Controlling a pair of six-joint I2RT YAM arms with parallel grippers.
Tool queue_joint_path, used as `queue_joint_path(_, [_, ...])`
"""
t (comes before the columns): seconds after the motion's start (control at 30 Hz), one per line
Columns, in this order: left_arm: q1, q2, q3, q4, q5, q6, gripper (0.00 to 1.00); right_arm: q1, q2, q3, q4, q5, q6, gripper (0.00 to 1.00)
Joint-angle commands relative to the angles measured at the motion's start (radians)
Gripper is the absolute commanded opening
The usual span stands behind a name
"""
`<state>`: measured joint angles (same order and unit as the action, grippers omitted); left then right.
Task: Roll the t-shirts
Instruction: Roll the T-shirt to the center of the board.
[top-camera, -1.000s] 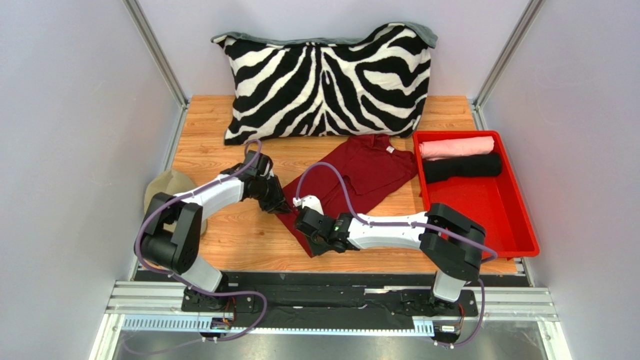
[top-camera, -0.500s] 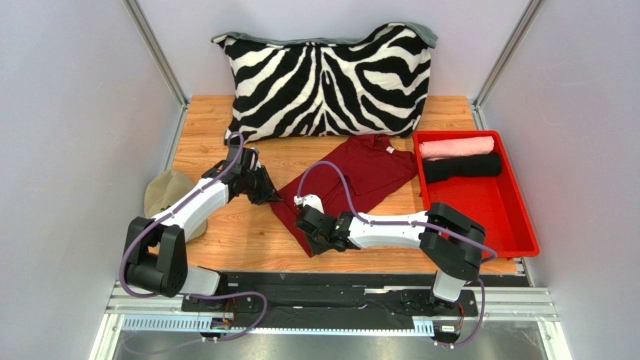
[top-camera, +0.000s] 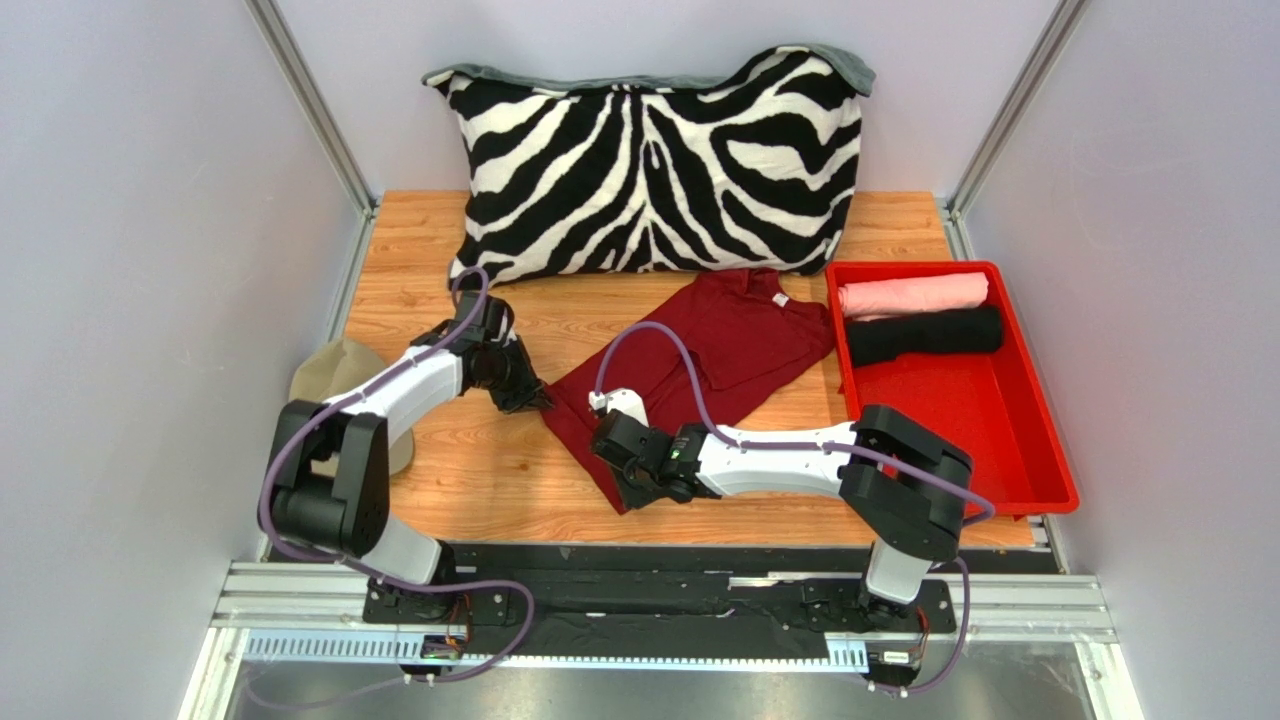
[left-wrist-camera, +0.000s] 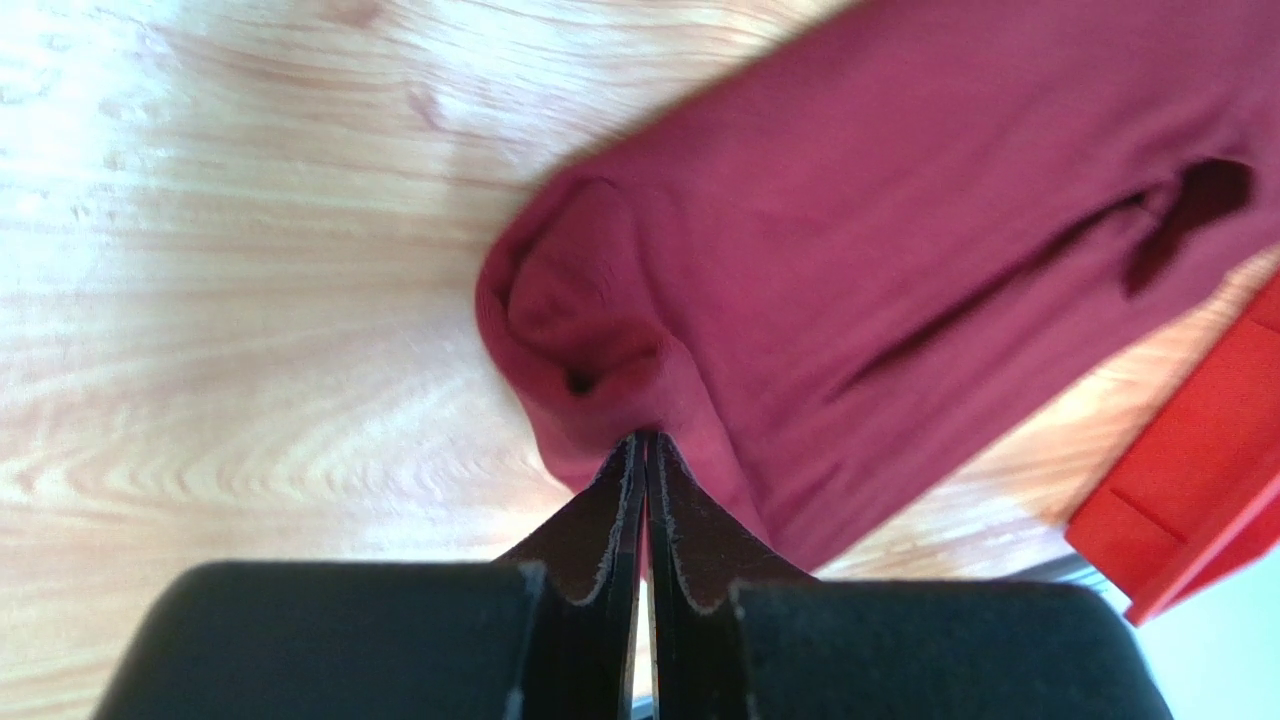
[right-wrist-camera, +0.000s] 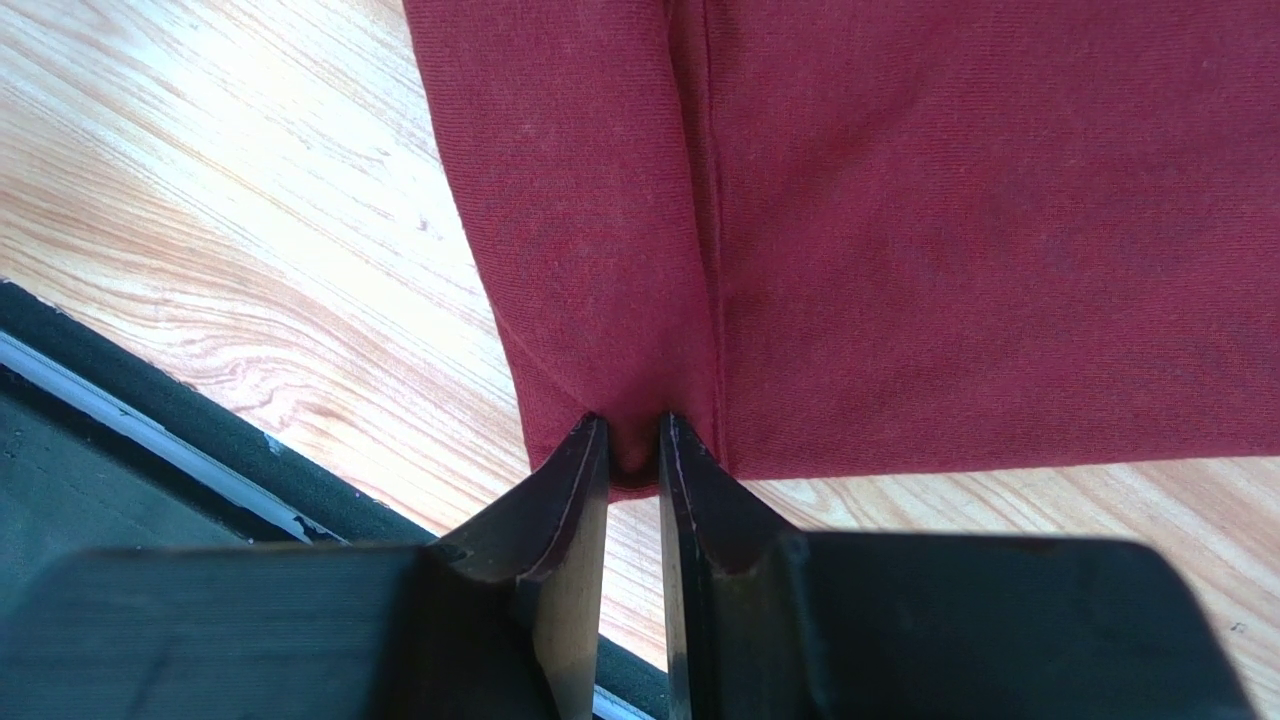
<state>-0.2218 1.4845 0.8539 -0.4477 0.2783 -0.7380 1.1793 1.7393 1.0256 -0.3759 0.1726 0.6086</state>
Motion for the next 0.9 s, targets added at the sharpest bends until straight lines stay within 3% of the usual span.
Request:
queue_joint_path(0.0, [0.013,0.088,0.043,0.053,-0.014,-0.009,0.09,0.003,0.045,-0.053,-0.015,-0.041,0.028,0.20])
queue_joint_path(0.23, [0.024,0.198,0.063,0.135,0.024,-0.049,0.08,0.003,0.045,-0.067,-0.006,-0.050,0.034,0.20])
queue_joint_path(0.37, [0.024,0.146,0.051,0.129,0.026,-0.054,0.09,0.002,0.045,-0.065,-0.004,-0.051,0.034,0.20])
queue_joint_path(0.47, [0.042,0.080,0.034,0.092,0.007,-0.054,0.26,0.002,0.045,-0.067,-0.003,-0.056,0.036,0.20])
queue_joint_path(0.53, [0.070,0.016,-0.013,0.098,0.006,-0.075,0.31,0.002,0.045,-0.065,-0.001,-0.061,0.037,0.20])
queue_joint_path(0.67, [0.116,-0.036,-0.082,0.145,0.038,-0.084,0.28,0.000,0.049,-0.059,-0.001,-0.065,0.034,0.20])
queue_joint_path(0.87, [0.119,0.037,-0.108,0.270,0.094,-0.138,0.21,-0.004,0.060,-0.059,0.005,-0.076,0.033,0.20])
